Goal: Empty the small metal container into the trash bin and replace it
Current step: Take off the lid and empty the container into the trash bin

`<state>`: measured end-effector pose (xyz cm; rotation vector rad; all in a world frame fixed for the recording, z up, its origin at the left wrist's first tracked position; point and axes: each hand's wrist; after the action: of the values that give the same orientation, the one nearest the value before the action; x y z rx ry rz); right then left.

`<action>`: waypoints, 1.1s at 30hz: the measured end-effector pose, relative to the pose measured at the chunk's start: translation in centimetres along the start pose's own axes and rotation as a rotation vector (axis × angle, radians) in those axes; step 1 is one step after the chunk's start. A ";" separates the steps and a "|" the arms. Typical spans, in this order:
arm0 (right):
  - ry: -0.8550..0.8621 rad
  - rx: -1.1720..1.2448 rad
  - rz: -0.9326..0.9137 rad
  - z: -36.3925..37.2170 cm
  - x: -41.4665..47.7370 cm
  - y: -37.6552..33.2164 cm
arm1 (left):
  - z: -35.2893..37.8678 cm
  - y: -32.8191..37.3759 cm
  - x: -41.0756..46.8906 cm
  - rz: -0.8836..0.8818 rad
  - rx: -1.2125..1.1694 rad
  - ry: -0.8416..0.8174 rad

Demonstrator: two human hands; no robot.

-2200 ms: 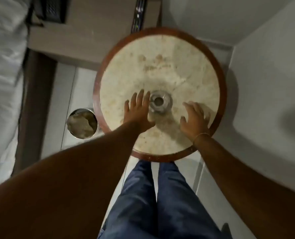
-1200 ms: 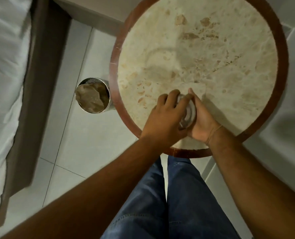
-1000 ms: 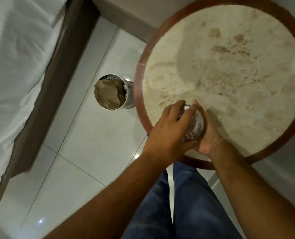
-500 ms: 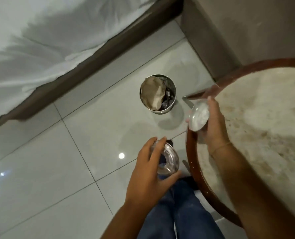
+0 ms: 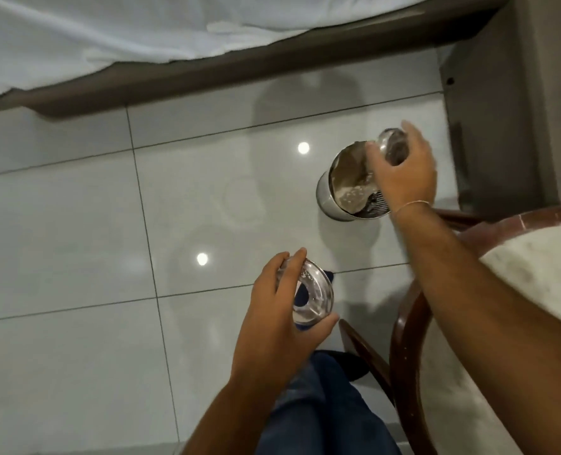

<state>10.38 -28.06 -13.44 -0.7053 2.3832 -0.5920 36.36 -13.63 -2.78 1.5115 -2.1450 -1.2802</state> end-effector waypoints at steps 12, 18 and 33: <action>-0.023 -0.154 -0.045 2.0 -2.0 -0.2 | 0.8 -1.1 0.5 -0.087 -0.046 0.028; 0.510 0.148 -0.492 0.0 1.2 -3.7 | 1.3 -1.4 1.2 -0.064 -0.009 0.037; -0.637 1.276 0.607 -10.4 -6.6 4.0 | 2.1 5.4 6.9 0.152 -0.138 0.069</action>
<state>6.97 -18.57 -5.37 0.3570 1.1234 -1.1636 28.46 -17.90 -1.94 1.2930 -2.0395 -1.2766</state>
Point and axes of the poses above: each hand's wrist, its own x-axis towards the middle knuckle, its own z-axis out of the palm, y = z × x, and after that the axes turned 14 degrees about z, right-handed
